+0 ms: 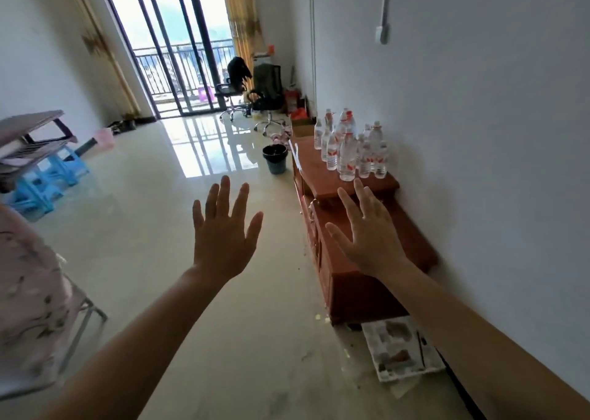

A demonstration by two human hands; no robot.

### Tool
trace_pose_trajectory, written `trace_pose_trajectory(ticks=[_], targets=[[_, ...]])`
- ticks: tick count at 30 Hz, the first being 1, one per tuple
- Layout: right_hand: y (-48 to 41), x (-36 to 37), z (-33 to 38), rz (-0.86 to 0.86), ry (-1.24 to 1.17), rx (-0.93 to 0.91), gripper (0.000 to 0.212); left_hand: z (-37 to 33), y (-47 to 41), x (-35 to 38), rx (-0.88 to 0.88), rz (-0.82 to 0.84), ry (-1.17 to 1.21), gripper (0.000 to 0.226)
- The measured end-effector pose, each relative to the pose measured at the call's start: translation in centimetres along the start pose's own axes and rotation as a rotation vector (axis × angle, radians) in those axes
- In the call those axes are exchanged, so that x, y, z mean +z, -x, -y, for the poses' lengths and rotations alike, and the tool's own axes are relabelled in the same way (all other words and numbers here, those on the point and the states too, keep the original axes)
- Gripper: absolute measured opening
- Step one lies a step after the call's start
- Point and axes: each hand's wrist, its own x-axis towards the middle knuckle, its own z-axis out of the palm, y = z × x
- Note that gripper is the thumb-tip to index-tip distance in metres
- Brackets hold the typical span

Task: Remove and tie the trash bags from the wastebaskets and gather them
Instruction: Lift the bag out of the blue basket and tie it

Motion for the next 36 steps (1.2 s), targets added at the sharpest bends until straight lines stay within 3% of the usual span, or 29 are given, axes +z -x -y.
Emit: trace_pose_trajectory(ticks=[8, 14, 24, 36], targets=[[-18.9, 11.5, 6.3, 0.135, -0.046, -0.191, 0.072, 12.3, -9.1, 5.8, -0.190, -0.022, -0.039, 0.067], [-31.3, 20.6, 11.4, 0.137, -0.041, -0.293, 0.073, 22.1, -17.5, 12.5, -0.233, 0.016, -0.030, 0.070], [-52.4, 28.3, 12.3, 0.064, -0.071, -0.104, 0.076, 34.2, -40.3, 20.5, -0.100, 0.083, 0.011, 0.070], [-81.6, 45.7, 5.8, 0.097, -0.104, 0.054, 0.078, 43.2, -68.2, 40.5, -0.075, 0.264, -0.009, 0.077]])
